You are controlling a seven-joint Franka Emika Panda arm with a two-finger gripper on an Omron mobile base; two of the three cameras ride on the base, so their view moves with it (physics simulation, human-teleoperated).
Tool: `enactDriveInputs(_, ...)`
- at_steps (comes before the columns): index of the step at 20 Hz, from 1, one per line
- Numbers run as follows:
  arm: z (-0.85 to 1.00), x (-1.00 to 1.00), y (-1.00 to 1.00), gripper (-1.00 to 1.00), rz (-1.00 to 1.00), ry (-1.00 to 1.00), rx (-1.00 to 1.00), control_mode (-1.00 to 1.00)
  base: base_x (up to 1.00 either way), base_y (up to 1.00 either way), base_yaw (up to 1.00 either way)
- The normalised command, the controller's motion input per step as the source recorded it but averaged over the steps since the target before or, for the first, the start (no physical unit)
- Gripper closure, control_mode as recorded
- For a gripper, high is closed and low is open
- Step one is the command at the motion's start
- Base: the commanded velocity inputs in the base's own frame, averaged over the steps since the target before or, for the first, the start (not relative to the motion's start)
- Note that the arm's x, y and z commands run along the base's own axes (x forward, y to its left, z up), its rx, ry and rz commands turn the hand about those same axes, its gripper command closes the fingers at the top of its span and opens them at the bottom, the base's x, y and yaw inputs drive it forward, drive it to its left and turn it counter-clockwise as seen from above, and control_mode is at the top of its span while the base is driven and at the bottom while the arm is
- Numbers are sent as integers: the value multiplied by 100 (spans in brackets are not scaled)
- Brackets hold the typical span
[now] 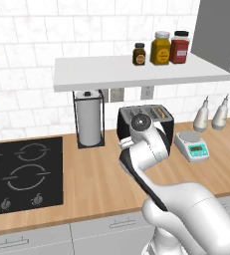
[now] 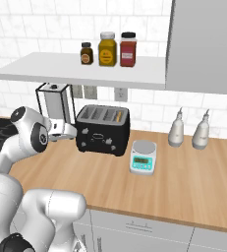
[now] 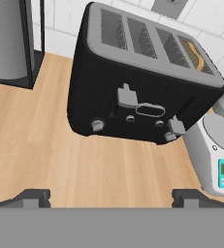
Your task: Start the toaster. Once the lever pops up, take the bread to the plate on the dining counter.
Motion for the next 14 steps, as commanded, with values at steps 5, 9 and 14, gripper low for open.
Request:
enactDriveInputs(5, 0, 0, 0, -100, 0, 0, 0, -100, 0, 0, 0)
enactDriveInputs(9, 0, 0, 0, -100, 0, 0, 0, -100, 0, 0, 0)
enactDriveInputs(14, 0, 0, 0, -100, 0, 0, 0, -100, 0, 0, 0)
